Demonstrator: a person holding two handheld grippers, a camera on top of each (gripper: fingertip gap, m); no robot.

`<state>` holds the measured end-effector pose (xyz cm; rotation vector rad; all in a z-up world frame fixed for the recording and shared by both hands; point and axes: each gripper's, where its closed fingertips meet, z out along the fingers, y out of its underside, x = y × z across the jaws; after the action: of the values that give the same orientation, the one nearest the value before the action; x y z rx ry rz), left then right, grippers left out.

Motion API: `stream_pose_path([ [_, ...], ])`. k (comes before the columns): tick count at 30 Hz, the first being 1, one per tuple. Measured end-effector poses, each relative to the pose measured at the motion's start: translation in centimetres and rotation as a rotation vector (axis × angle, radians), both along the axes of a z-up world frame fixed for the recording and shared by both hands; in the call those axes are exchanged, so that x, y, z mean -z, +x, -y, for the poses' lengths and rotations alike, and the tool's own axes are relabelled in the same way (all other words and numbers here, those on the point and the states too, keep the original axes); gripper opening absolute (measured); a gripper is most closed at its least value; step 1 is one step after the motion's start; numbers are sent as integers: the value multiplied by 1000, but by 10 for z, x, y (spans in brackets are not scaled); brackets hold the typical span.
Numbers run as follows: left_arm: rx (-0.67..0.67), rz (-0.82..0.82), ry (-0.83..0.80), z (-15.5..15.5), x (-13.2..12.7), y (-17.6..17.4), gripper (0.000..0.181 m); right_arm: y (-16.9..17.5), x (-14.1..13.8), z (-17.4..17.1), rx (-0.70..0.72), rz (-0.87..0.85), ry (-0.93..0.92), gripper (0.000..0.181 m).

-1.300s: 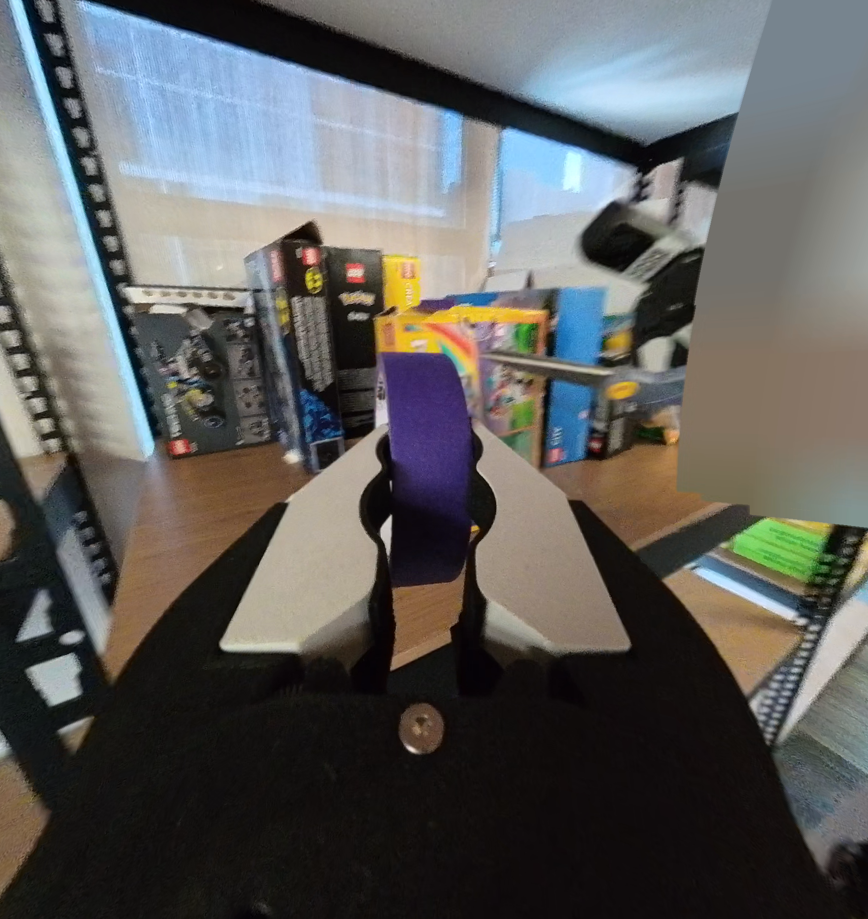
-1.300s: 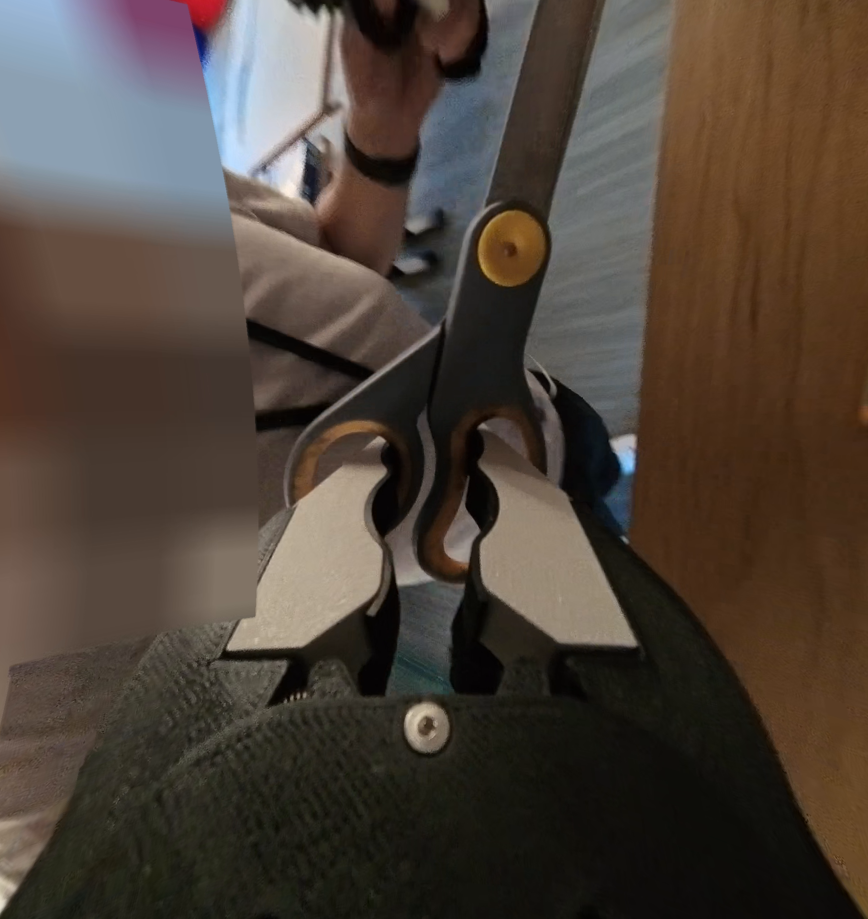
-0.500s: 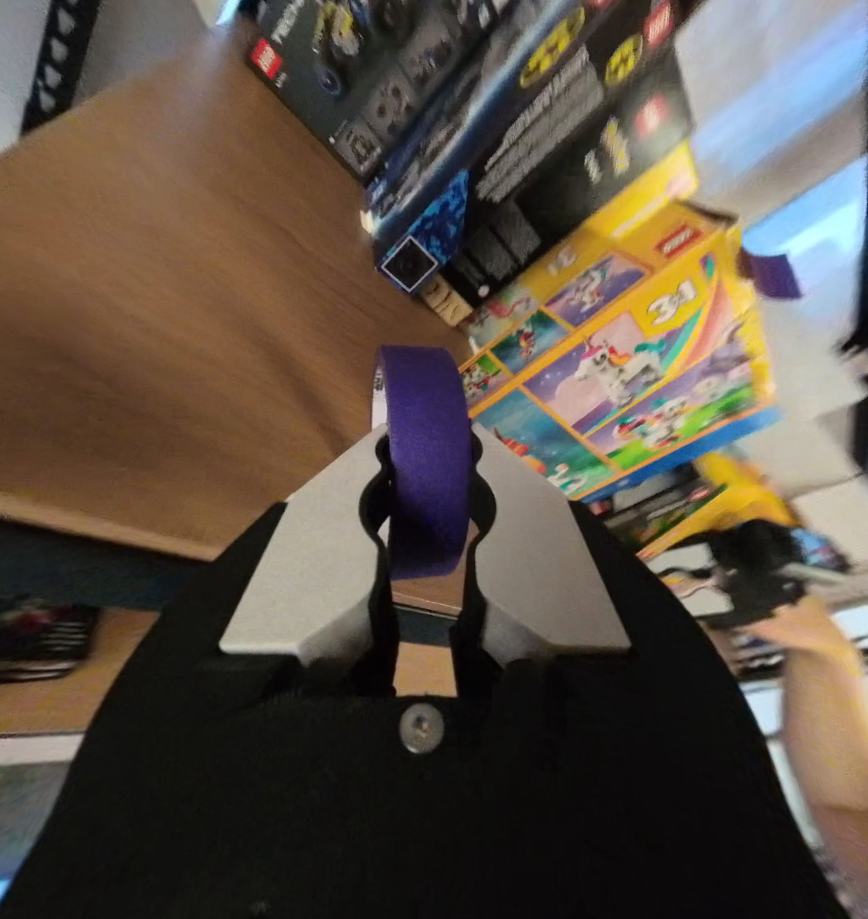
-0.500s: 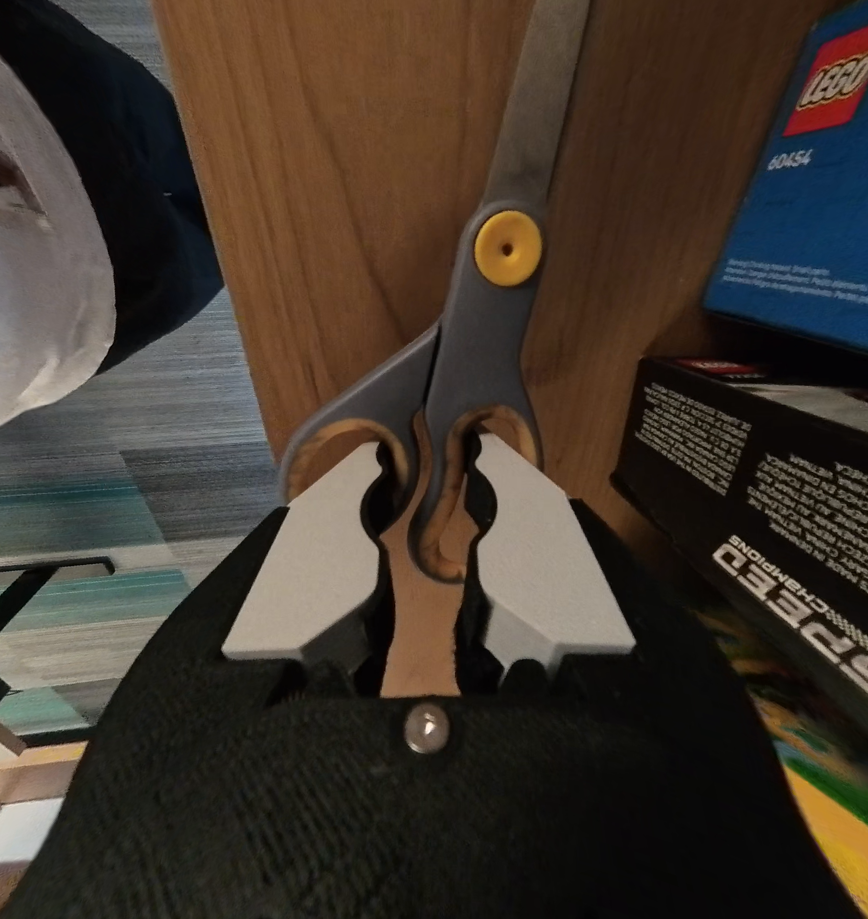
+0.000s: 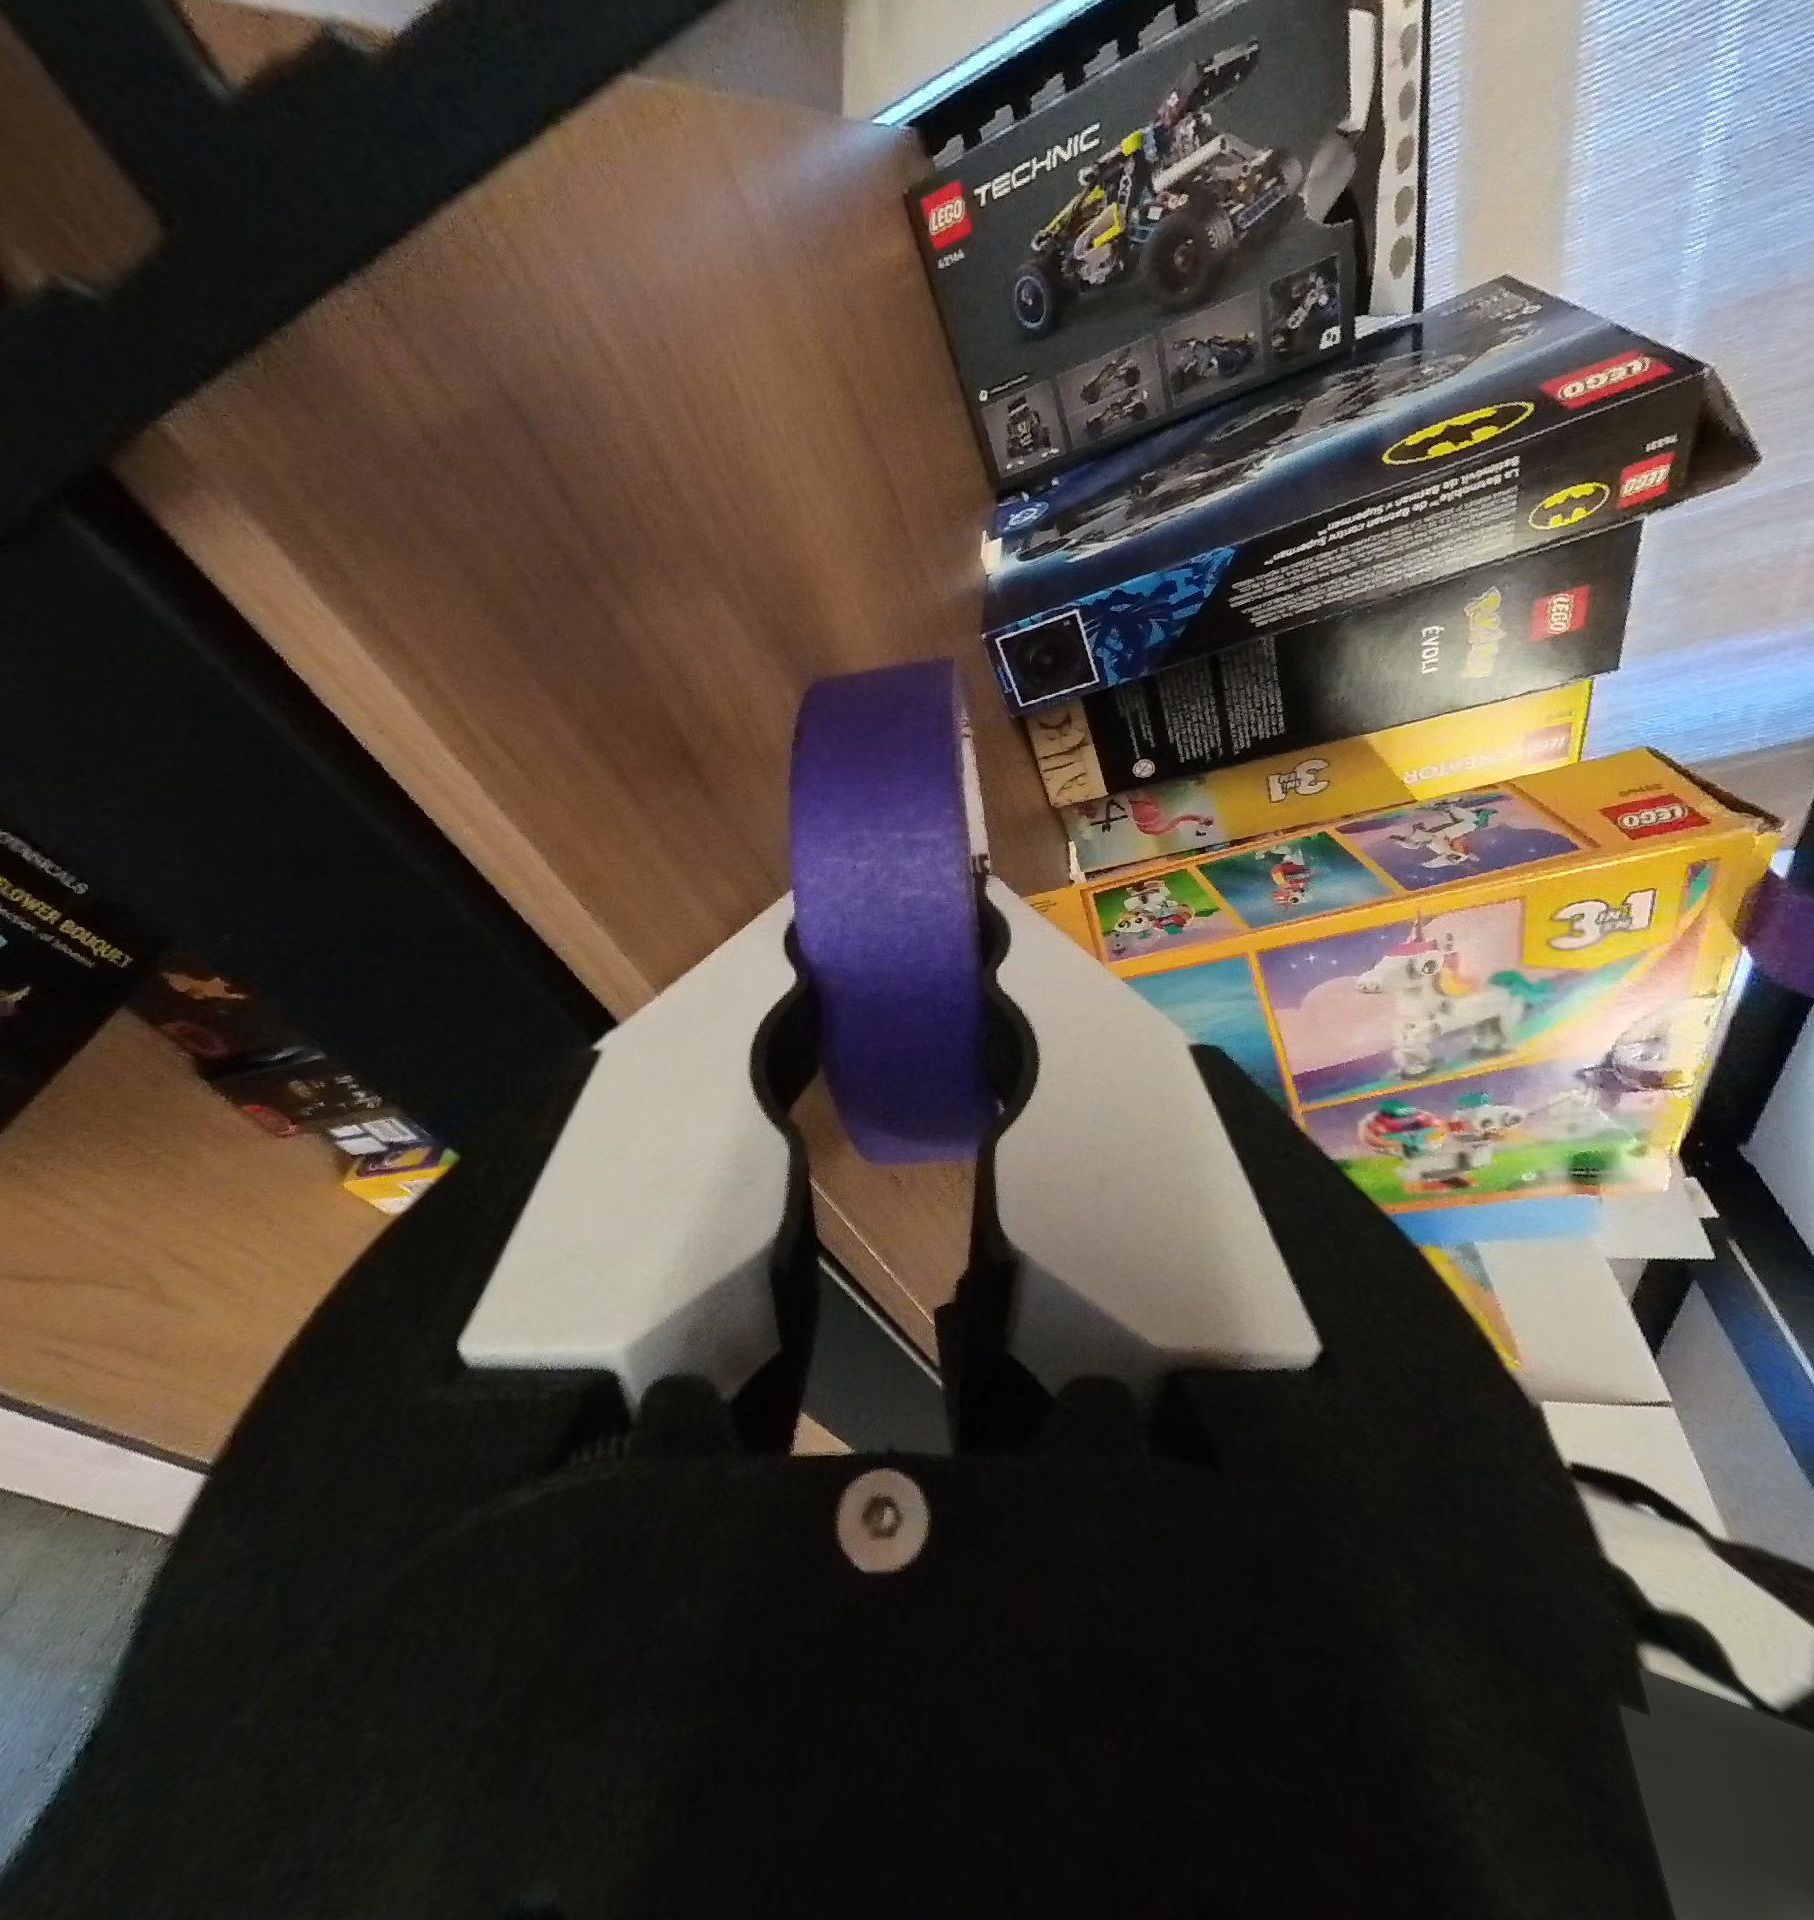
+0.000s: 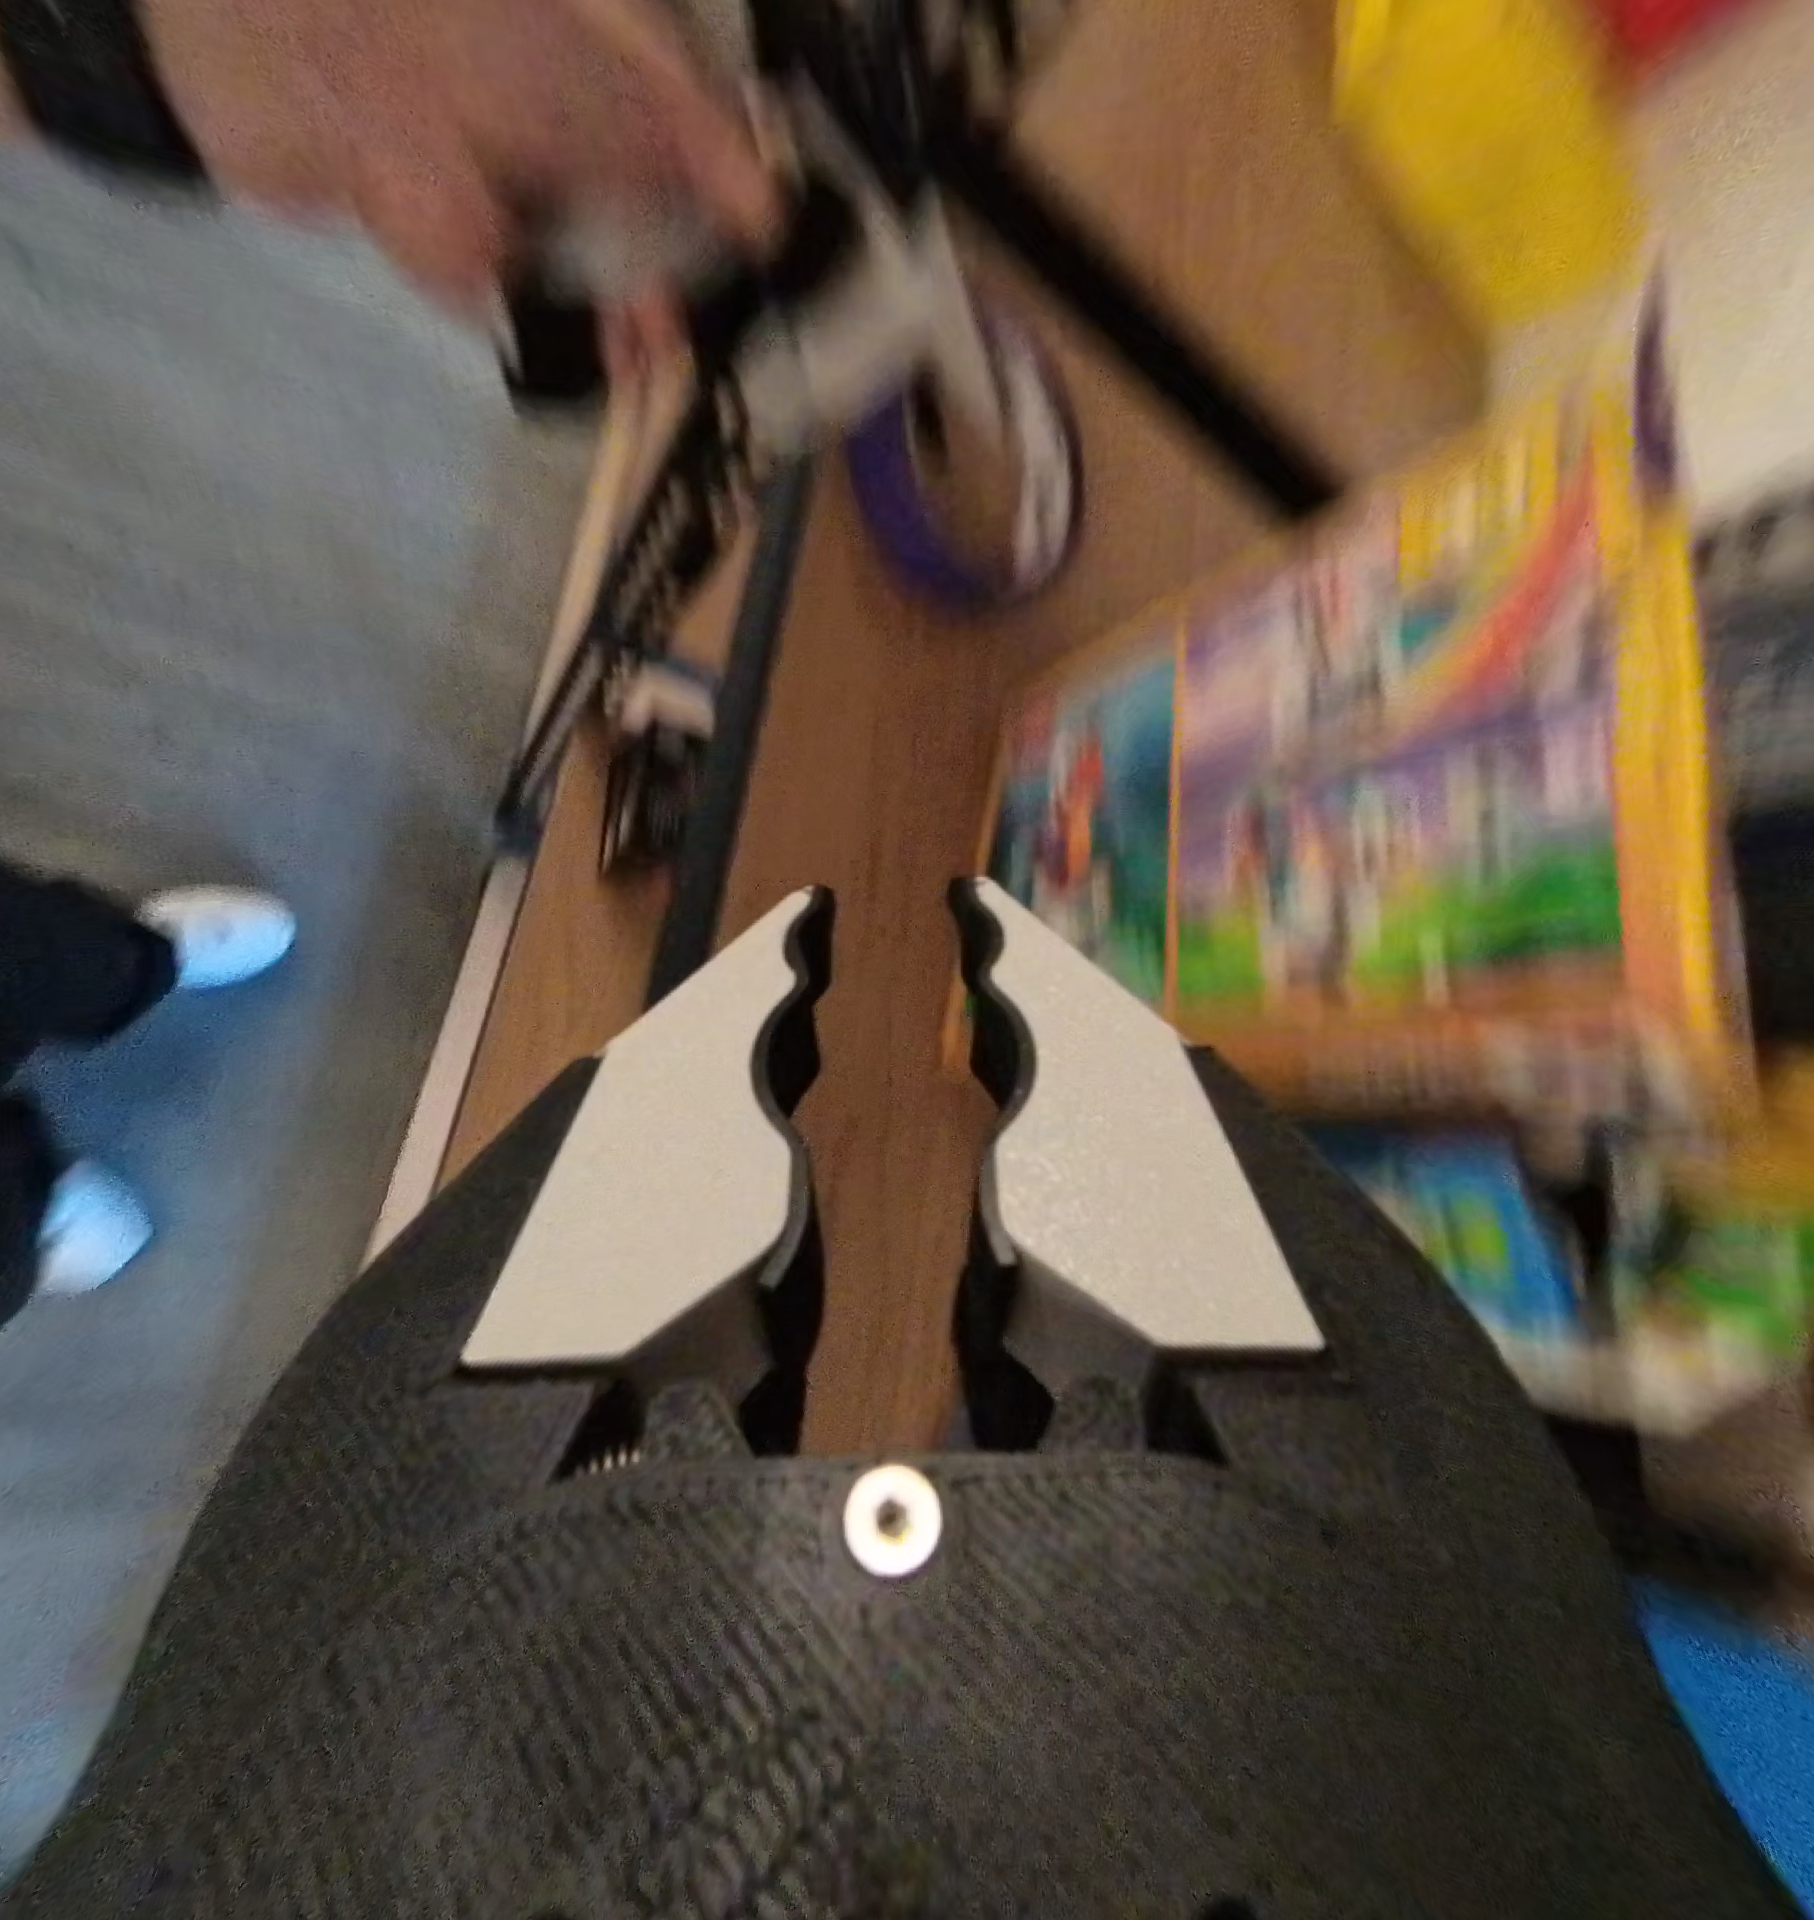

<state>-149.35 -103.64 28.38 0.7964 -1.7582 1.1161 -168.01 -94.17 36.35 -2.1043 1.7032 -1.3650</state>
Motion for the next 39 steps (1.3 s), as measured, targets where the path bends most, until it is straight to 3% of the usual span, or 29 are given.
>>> stream_pose_path([
  [1, 0, 5, -2, 0, 0, 0, 24, 36, 3, -2, -69, 37, -52, 22],
  [3, 7, 3, -4, -1, 0, 0, 24, 90, 27, 17, -71, -29, -122, 29],
  [7, 84, 21, -19, -2, 0, -2, 24, 158, 69, 46, -114, -117, -125, 30],
  [9, 136, 41, -38, -3, -1, 0, 24, 170, 86, 61, -102, -188, -100, 30],
  [10, 167, 53, -48, -3, -1, 0, 23, 174, 95, 59, -130, -222, -52, 18],
  [13, 224, 63, -107, -9, -7, 8, 37, 180, 95, 62, -149, -231, 39, 11],
  [19, 207, 325, -320, -72, -21, 40, 47, 189, 97, 93, -86, -354, 71, 16],
  [21, 218, 404, -402, -86, -30, 41, 47, 189, 87, 98, -3, -337, 47, 25],
  [24, 286, 522, -555, -93, -59, 31, 49, 166, 55, 69, 48, -159, 95, 27],
  [26, 346, 657, -667, -94, -81, 20, 52, 138, 8, 45, 50, 70, 58, 27],
  [28, 386, 775, -786, -92, -104, 7, 58, 99, -57, 45, 106, 315, -110, 31],
  [30, 401, 843, -891, -85, -129, -10, 64, 69, -106, 52, 136, 425, -310, 42],
  [33, 395, 896, -1049, -67, -163, -42, 68, 52, -107, 89, 281, 265, -453, 62],
  [36, 475, 989, -1131, -46, -175, -73, 73, 54, -82, 112, 343, 153, -444, 54],
  [39, 570, 1131, -1135, -21, -173, -89, 77, 53, -88, 122, 364, 204, -405, 50],
])
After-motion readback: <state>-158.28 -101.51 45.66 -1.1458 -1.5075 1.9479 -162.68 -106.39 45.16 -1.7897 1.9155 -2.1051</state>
